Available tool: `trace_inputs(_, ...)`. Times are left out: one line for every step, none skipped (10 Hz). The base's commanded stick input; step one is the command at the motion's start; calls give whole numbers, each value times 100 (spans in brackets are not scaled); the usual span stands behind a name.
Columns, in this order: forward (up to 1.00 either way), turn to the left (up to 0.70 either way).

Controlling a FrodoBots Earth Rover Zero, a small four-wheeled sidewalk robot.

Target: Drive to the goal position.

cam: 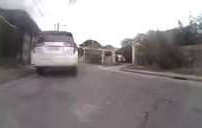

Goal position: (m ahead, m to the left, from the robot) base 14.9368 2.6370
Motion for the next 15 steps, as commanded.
trace_inputs(100, 0)
trace_inputs(100, 0)
trace_inputs(100, 0)
trace_inputs(100, 0)
trace_inputs(100, 0)
trace_inputs(100, 0)
trace_inputs(100, 0)
trace_inputs(100, 0)
trace_inputs(100, 0)
trace_inputs(100, 0)
trace_inputs(100, 0)
trace_inputs(100, 0)
trace_inputs(100, 0)
trace_inputs(100, 0)
trace_inputs(100, 0)
